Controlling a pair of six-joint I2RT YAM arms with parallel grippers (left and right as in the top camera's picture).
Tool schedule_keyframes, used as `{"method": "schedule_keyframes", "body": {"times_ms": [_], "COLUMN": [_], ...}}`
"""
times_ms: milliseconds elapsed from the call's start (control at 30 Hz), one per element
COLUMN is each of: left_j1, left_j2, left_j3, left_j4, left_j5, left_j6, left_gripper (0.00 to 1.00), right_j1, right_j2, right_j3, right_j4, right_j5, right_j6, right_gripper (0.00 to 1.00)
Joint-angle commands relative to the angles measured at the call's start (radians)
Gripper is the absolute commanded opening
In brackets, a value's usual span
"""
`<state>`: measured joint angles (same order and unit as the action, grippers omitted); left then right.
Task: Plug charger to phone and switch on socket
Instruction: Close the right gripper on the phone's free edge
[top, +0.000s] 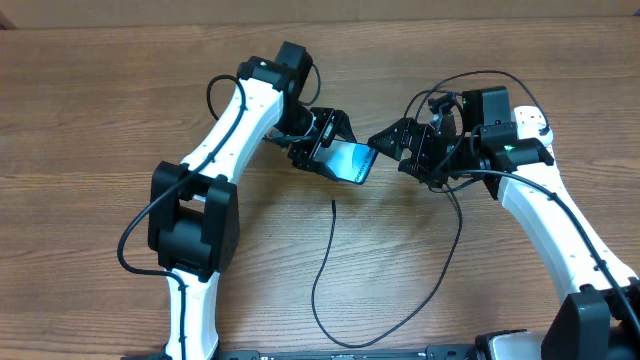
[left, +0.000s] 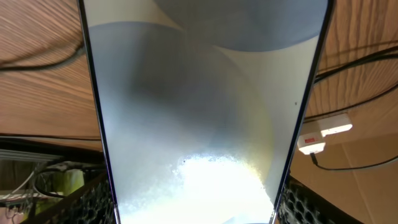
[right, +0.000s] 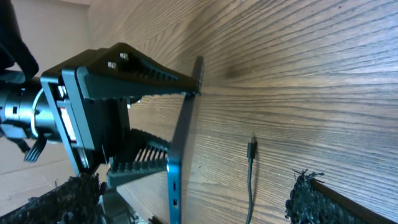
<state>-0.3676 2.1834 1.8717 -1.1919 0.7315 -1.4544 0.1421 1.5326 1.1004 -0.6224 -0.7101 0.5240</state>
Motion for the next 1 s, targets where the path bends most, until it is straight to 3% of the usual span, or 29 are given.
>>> {"method": "schedule_keyframes", "body": {"times_ms": [0, 267, 967], "left_j1": [-0.032, -0.072, -0.103], "left_j2": [0.004, 0.004, 0.004], "left_j3": [0.027, 0.027, 0.027], "left_j4": [0.024, 0.056, 0.056], "left_j5": [0.021, 0.02, 0.081], "left_j6": [-0.078, -0.114, -0.192], "left_gripper": [0.04, 0.04, 0.04], "right_j1": [0.003, 0.003, 0.099], "right_j2": [-0.002, -0.002, -0.002], "right_j3": [0.021, 0.019, 0.019], "right_j4": [-0.011, -0.101, -0.105], "right_j5": [0.022, 0.086, 0.216], "right_j6": [0.003, -0.018, -0.023], "right_gripper": [1.0, 1.0, 0.96]}}
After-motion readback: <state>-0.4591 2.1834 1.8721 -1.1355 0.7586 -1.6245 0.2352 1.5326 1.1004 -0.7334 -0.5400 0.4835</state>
